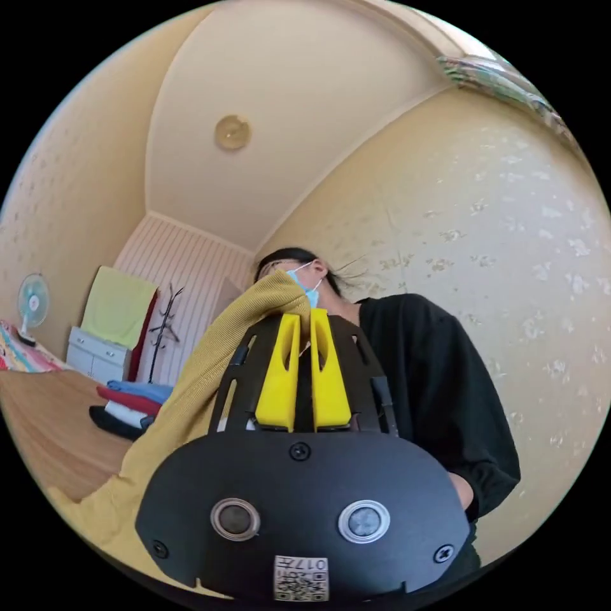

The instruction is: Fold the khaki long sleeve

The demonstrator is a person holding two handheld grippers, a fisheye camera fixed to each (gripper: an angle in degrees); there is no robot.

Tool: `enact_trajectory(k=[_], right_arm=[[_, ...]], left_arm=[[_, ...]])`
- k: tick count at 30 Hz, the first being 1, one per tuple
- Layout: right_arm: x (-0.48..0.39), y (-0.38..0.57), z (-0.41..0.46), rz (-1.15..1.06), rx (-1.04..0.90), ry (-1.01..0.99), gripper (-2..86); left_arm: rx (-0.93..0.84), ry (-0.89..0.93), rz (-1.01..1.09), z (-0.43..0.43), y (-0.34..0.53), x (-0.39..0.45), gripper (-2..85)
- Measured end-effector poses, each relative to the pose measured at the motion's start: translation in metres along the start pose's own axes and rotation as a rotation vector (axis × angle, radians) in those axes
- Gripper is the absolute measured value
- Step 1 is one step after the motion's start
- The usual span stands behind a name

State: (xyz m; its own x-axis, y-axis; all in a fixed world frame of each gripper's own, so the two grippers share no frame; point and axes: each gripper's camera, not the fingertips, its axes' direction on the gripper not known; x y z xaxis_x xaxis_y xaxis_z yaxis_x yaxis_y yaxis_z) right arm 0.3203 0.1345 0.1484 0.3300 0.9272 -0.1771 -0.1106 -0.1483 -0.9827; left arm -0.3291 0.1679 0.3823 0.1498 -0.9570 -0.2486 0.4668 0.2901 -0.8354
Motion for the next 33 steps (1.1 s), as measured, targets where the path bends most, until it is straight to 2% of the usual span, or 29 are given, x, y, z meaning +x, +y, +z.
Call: enact_trajectory(k=[2,4,7,10,11,13,14,16,18,21,24,26,29,31,33], right_arm=[[-0.021,-0.009,0.012,-0.047,-0.013,0.002,5.5],[-0.045,-0.018,0.033,-0.119,-0.053,-0.017,7.9],[-0.091,-0.027,0.095,-0.2,-0.217,-0.052,14.6],[-0.129,-0.023,0.146,-0.278,-0.33,-0.089,15.8],[-0.145,-0.02,0.17,-0.295,-0.379,-0.005,15.2],[-0.163,-0.019,0.204,-0.253,-0.47,0.264,8.5],[-0.167,-0.021,0.205,-0.251,-0.461,0.3,7.1],[-0.181,-0.033,0.193,-0.235,-0.393,0.386,5.3],[-0.209,-0.062,0.152,-0.199,-0.196,0.522,4.9],[-0.277,-0.096,0.123,-0.278,-0.024,0.758,4.8],[-0.356,-0.115,0.128,-0.395,0.132,0.982,4.7],[-0.395,-0.117,0.134,-0.433,0.254,0.98,4.7],[-0.445,-0.113,0.161,-0.519,0.373,0.999,4.7],[-0.479,-0.108,0.186,-0.585,0.478,1.085,4.6],[-0.502,-0.106,0.201,-0.657,0.523,1.104,4.6]], left_arm=[[0.106,0.082,0.068,-0.01,-0.006,0.015,0.5],[0.133,0.154,0.092,-0.009,-0.012,0.019,0.4],[0.177,0.251,0.114,0.003,-0.02,0.021,0.3],[0.183,0.315,0.103,0.018,-0.025,0.019,0.3],[0.181,0.338,0.098,0.025,-0.025,0.018,0.2],[0.187,0.362,0.084,0.033,-0.026,0.018,0.2],[0.179,0.352,0.074,0.036,-0.028,0.02,0.3],[0.166,0.32,0.076,0.036,-0.033,0.028,0.3],[0.133,0.262,0.065,0.034,-0.041,0.039,0.4],[-0.036,0.003,-0.048,0.041,-0.059,0.052,0.6],[-0.172,-0.339,-0.219,0.049,-0.074,0.054,0.9],[-0.269,-0.658,-0.304,0.06,-0.079,0.056,1.2],[-0.422,-0.959,-0.324,0.098,-0.072,0.054,1.8],[-0.5,-1.076,-0.338,0.124,-0.06,0.046,2.4],[-0.558,-1.102,-0.347,0.148,-0.044,0.033,3.2]])
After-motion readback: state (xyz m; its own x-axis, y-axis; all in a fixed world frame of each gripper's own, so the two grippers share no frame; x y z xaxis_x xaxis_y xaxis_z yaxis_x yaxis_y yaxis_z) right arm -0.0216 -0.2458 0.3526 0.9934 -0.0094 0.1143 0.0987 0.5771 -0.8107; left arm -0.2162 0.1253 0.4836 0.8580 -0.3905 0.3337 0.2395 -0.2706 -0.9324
